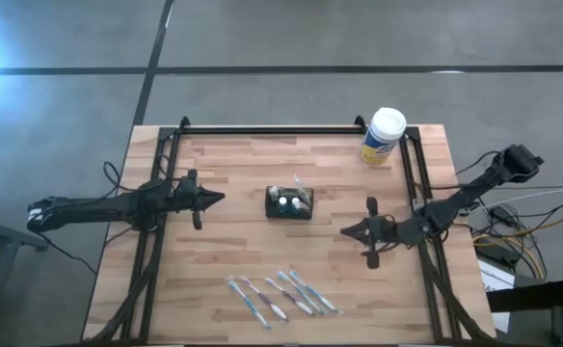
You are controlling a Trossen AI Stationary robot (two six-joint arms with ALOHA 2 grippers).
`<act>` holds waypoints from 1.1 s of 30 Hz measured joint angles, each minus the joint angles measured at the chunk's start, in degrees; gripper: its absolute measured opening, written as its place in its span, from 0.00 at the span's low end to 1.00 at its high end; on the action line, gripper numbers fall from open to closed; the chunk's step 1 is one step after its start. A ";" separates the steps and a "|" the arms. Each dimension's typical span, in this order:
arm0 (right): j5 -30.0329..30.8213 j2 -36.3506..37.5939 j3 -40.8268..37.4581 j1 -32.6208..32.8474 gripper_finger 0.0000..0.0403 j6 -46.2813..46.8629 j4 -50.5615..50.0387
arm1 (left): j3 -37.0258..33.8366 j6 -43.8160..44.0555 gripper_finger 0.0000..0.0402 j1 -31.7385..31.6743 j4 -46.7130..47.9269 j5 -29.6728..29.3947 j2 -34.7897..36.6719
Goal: Pick & Place toothbrushing station
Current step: Put the right blue toothbrush into the wire organizer
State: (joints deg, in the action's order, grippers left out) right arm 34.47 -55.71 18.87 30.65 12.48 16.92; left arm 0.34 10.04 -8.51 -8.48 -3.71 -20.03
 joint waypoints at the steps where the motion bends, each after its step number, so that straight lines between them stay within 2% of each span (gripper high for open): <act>1: -0.25 -0.49 0.00 -0.01 0.02 0.76 0.19 | 0.00 -0.22 0.01 0.02 -0.01 0.09 0.00; 9: -7.26 -9.24 4.19 -0.07 0.02 4.73 -2.73 | 0.00 -1.83 0.01 0.00 -0.01 -0.08 0.00; 16: -7.82 -20.23 17.96 -0.07 0.02 12.17 -18.06 | 0.00 0.38 0.01 0.01 -0.03 -0.15 0.00; 19: -10.03 -25.23 24.64 -0.12 0.02 14.20 -23.67 | 0.00 0.60 0.01 0.02 -0.03 -0.17 0.00; 28: -23.42 -40.29 40.11 -4.08 0.02 14.16 -29.13 | 0.00 0.47 0.01 0.01 -0.05 -0.19 0.00; 33: -31.32 -45.33 44.72 -6.99 0.09 12.27 -32.76 | 0.00 0.39 0.01 0.00 -0.07 -0.21 0.02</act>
State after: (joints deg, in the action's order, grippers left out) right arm 3.15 -101.04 63.60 23.67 24.75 -15.84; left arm 0.34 10.43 -8.51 -8.55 -3.92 -20.02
